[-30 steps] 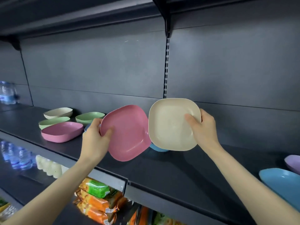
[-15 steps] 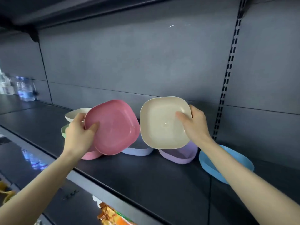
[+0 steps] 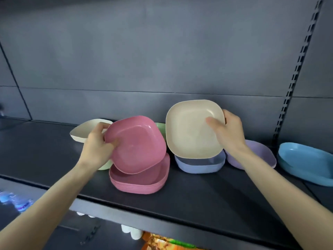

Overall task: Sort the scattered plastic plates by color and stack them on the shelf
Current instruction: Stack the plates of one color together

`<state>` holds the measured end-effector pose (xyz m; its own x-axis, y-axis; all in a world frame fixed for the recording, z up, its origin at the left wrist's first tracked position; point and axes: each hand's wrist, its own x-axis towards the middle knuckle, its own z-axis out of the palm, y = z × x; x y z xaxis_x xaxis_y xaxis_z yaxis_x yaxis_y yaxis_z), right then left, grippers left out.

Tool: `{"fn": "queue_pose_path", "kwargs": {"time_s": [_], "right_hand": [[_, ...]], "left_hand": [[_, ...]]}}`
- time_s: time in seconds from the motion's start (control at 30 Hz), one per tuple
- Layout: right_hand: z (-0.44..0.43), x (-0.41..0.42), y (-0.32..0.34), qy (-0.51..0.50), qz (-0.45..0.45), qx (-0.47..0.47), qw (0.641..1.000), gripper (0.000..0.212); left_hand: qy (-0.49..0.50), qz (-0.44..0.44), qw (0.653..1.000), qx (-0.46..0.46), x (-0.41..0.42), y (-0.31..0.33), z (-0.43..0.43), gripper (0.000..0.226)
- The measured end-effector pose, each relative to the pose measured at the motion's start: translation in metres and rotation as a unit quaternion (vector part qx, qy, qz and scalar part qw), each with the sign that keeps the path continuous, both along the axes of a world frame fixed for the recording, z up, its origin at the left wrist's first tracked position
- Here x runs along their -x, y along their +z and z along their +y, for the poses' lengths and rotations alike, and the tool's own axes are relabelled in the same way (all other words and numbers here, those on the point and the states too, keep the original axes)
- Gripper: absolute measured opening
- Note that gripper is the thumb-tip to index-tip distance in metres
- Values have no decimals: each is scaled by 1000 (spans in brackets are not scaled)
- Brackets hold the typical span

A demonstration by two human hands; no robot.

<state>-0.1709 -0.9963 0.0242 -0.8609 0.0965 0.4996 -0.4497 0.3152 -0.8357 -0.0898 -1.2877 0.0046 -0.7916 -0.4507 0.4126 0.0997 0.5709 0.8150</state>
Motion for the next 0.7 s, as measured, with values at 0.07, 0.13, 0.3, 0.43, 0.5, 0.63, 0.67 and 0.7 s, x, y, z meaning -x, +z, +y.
{"fn": "queue_pose_path", "kwargs": {"time_s": [0.07, 0.13, 0.3, 0.43, 0.5, 0.63, 0.67, 0.7], "right_hand": [[-2, -3, -3, -28, -6, -10, 1000, 12], [-2, -6, -3, -49, -5, -11, 999, 7], [-1, -14, -4, -66, -2, 2, 998, 4], [-5, -17, -3, -65, -2, 8, 998, 5], [-8, -18, -3, -62, -2, 5, 998, 4], [-15, -21, -1, -44, 3, -2, 999, 3], [-17, -21, 0, -42, 5, -4, 999, 4], [-19, -20, 0, -39, 8, -6, 999, 4]], "left_hand": [[-53, -32, 998, 10, 9, -1, -8, 31], [-104, -59, 993, 21, 13, -2, -12, 30], [-176, -96, 978, 63, 18, 0, -18, 23], [-178, -130, 972, 88, 20, 1, -26, 21], [-167, -161, 966, 119, 23, -1, -27, 24], [-146, -187, 955, 179, 23, -5, -20, 32], [-148, -189, 953, 182, 22, -6, -20, 32], [-153, -188, 950, 196, 23, -6, -20, 31]]}}
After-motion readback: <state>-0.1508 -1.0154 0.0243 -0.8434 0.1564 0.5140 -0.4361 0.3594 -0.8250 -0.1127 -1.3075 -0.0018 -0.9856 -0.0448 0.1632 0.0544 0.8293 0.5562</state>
